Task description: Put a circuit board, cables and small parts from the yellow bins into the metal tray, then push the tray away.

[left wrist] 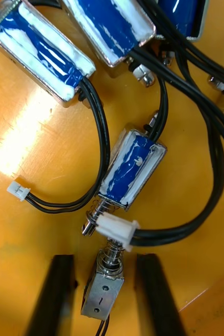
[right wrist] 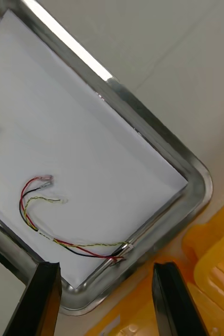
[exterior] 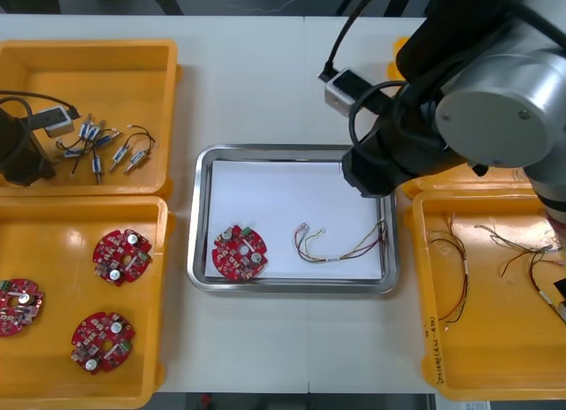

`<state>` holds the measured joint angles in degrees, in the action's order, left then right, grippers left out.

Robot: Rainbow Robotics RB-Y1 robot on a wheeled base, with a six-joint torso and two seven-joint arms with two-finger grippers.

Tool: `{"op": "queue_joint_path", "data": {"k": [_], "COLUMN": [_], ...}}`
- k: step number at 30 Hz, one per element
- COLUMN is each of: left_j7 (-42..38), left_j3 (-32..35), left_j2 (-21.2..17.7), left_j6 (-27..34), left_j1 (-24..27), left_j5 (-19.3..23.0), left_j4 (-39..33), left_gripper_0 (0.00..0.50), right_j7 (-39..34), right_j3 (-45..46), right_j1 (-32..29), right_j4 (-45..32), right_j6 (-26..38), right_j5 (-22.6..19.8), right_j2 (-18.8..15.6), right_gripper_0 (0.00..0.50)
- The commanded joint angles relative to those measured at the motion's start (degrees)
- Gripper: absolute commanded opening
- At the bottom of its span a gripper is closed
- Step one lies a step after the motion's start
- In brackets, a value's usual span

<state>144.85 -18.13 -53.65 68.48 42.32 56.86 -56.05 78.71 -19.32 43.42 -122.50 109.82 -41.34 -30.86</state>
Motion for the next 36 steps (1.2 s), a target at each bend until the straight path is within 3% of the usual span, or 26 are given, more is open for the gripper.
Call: {"op": "queue_joint_path", "data": {"k": [1,11,20,29,36], "left_j7": [3.60,3.77,3.33,1.93,-5.90], "left_j3": [-0.77,-0.77,-0.07,4.77,6.79], "left_j2": [-3.04,-3.13,-3.13,-3.31,-4.01], "left_j6": [-0.72,-0.63,2.45,7.72,13.34], "left_j1": [2.41,2.41,4.43,5.22,5.14], "left_j5": [0.53,0.71,0.79,0.00,-1.49], "left_j4": [0.06,0.15,0.06,-1.61,-7.23], "left_gripper_0": [0.000,0.000,0.000,0.000,0.000], "right_j7": [-3.56,-3.65,-2.59,-1.27,-1.10], "right_j3": [4.37,17.56,25.12,30.48,31.53], "right_j1": [2.10,1.40,1.14,1.14,1.14], "right_j4": [-1.95,2.79,10.62,16.06,18.96], "right_j6": [0.18,0.18,0.18,0.18,0.18], "right_j5": [-0.76,-4.54,-0.41,3.98,7.94], "right_j2": [-5.00,-8.17,-9.57,-9.57,-9.75], "right_gripper_0": [0.500,0.500,0.500,0.500,0.500]}}
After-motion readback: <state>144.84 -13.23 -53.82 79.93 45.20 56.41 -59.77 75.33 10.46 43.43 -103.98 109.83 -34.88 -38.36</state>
